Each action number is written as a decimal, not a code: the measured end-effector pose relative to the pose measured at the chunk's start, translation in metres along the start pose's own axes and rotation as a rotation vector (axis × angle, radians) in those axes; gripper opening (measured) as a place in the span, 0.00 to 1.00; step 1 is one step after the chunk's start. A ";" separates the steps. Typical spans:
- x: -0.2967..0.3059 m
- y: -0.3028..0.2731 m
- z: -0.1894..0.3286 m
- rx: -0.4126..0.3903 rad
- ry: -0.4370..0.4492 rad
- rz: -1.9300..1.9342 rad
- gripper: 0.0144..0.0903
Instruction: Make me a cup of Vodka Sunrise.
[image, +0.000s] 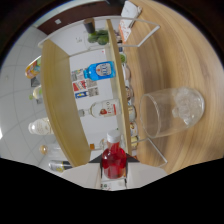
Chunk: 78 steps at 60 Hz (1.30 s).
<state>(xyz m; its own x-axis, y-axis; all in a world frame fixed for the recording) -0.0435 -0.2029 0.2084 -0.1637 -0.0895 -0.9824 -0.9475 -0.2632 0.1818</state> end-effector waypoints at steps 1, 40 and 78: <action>-0.002 -0.001 0.000 0.001 -0.011 0.038 0.26; -0.039 -0.025 -0.007 0.032 -0.194 0.448 0.26; 0.072 0.092 0.027 -0.046 0.318 -1.508 0.26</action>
<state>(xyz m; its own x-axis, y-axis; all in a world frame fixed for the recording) -0.1503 -0.2073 0.1530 0.9760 0.0855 -0.2004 -0.1633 -0.3225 -0.9324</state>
